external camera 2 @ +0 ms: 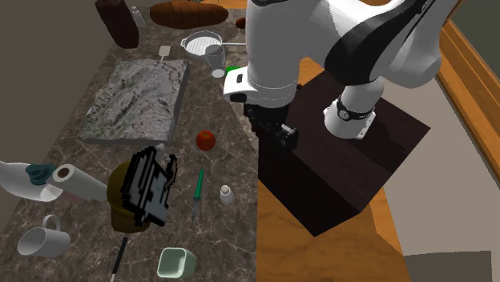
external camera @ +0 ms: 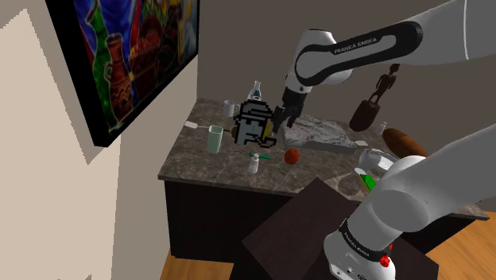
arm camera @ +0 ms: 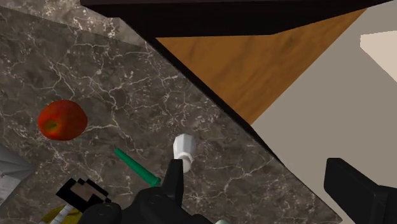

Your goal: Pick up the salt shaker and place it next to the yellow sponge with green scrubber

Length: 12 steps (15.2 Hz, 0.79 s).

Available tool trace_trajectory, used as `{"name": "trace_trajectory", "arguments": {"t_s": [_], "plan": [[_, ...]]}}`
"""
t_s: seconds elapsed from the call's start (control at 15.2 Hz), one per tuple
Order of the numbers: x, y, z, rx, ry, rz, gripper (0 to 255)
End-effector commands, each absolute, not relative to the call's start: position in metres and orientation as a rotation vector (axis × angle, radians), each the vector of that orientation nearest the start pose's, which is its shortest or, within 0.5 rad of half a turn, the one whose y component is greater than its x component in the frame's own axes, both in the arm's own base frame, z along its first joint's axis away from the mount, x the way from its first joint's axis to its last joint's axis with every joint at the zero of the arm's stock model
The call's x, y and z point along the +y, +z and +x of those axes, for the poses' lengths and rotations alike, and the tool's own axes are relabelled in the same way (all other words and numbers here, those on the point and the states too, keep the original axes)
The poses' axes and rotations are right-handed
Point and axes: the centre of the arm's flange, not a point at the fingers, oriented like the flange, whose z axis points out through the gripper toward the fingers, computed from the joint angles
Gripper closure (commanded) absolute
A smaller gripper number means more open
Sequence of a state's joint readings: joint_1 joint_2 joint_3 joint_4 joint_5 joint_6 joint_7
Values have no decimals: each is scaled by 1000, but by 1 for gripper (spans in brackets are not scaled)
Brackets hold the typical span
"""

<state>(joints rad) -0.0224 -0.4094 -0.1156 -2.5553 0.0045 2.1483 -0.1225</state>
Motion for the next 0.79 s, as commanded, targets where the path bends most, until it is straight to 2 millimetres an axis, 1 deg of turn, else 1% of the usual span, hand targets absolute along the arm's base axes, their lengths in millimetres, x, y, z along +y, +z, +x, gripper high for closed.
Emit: {"name": "trace_trajectory", "arguments": {"t_s": [0.0,0.73], "plan": [[-64,384,414,5,-12,-3089,0],[-103,258,479,-36,-8,-3067,0]]}}
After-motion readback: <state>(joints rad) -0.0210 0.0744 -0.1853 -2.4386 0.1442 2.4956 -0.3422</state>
